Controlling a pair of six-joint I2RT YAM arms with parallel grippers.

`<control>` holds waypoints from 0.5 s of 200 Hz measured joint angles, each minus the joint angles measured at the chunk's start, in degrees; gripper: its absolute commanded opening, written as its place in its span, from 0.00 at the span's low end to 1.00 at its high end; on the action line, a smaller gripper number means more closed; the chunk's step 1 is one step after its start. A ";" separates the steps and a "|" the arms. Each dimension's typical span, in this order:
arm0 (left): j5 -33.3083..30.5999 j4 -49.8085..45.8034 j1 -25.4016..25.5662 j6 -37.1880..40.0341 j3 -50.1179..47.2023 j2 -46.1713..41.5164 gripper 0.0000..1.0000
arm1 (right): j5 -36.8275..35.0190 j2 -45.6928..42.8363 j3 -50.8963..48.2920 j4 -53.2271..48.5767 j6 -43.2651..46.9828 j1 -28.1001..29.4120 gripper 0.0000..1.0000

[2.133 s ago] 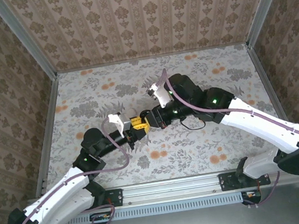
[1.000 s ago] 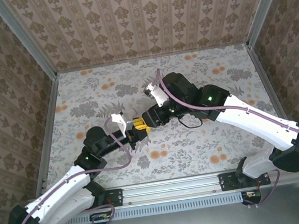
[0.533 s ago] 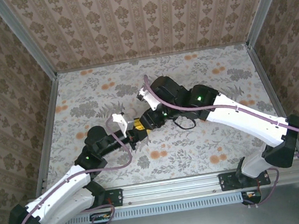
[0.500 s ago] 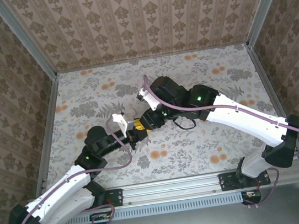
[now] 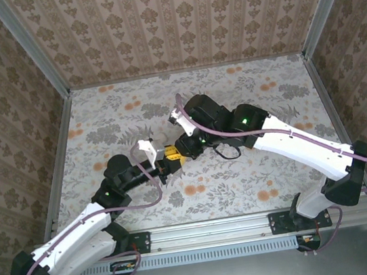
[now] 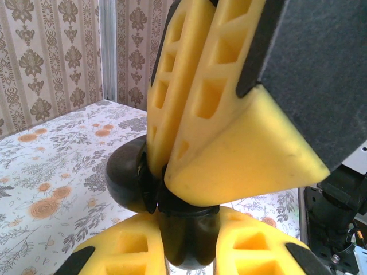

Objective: Insert the wireless bluetooth earbuds into the charging case

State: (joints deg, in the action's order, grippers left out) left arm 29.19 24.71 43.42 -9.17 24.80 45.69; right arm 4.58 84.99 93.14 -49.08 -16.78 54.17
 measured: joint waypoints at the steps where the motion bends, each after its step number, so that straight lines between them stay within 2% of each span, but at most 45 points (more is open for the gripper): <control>1: 0.02 0.00 0.00 0.00 0.00 0.00 0.00 | -0.02 0.00 0.02 -0.02 -0.02 0.00 0.15; 100: -0.02 0.22 -0.11 0.22 0.00 -0.07 0.00 | -3.34 -0.17 3.34 -0.52 -0.13 0.09 0.12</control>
State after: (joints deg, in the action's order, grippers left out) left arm 29.17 24.93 43.31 -8.95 24.80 45.63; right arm 1.23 84.82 96.49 -49.60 -16.91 54.26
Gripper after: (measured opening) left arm 0.173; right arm 0.118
